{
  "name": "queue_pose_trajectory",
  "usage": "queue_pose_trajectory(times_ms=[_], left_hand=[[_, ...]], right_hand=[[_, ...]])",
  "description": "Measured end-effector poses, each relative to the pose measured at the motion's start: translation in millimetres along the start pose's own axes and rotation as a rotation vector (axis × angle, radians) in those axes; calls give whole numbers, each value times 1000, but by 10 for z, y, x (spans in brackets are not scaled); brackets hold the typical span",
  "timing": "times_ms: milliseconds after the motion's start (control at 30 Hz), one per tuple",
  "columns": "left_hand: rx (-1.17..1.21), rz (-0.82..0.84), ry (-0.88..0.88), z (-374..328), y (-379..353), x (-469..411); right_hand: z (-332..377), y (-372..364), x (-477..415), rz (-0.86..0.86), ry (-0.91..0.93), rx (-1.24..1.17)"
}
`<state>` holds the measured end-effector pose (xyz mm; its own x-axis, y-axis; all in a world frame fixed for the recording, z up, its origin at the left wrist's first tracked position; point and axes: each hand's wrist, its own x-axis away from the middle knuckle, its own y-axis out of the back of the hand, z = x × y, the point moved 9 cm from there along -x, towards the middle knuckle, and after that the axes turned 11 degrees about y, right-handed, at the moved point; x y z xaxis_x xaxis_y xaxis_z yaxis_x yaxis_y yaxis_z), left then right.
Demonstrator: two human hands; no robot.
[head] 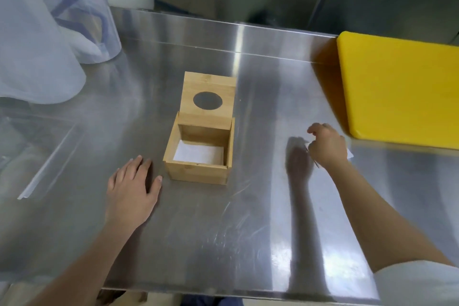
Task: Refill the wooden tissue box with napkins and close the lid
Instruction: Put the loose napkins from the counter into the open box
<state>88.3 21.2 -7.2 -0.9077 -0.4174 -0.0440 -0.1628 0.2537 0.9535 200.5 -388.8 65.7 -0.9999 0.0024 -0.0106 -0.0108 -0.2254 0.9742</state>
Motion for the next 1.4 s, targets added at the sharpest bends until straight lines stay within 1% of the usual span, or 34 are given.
queue_pose_trajectory(times_ms=[67, 100, 167, 267, 400, 533, 567, 733, 833, 933, 1067, 1167, 1267, 1400], left_hand=[[-16, -3, -10, -16, 14, 11], [-19, -7, -13, -20, 25, 15], [-25, -13, -14, -27, 45, 21], [-30, -11, -18, -33, 46, 25], [-11, -5, -8, -21, 38, 21], [-19, -2, -12, -30, 39, 21], [-18, -1, -11, -29, 42, 23], [-10, 6, -4, -31, 44, 29], [-12, 4, -8, -38, 51, 26], [-4, 2, -7, -44, 60, 29], [3, 0, -7, -45, 71, 38], [6, -4, -13, -43, 70, 39], [5, -6, -11, -36, 59, 31], [12, -5, -4, -25, 49, 30]], right_hand=[[-318, -130, 79, 145, -126, 71], [-429, -176, 123, 188, -169, 70], [-550, -218, 172, 199, -202, 51], [-546, -229, 180, 168, -183, 19], [-482, -266, 137, 175, -163, -112], [-477, -205, 58, 100, -90, -118], [-490, -207, 41, 108, -76, -102], [-673, -289, 19, 297, -131, -23], [-716, -331, 26, 371, -120, 19], [-692, -383, 22, 374, -79, 32], [-589, -346, 5, 362, -31, -56], [-379, -284, 10, 398, 70, -104], [-61, -176, 8, 368, 193, -162], [449, -33, 53, 352, 276, -384]])
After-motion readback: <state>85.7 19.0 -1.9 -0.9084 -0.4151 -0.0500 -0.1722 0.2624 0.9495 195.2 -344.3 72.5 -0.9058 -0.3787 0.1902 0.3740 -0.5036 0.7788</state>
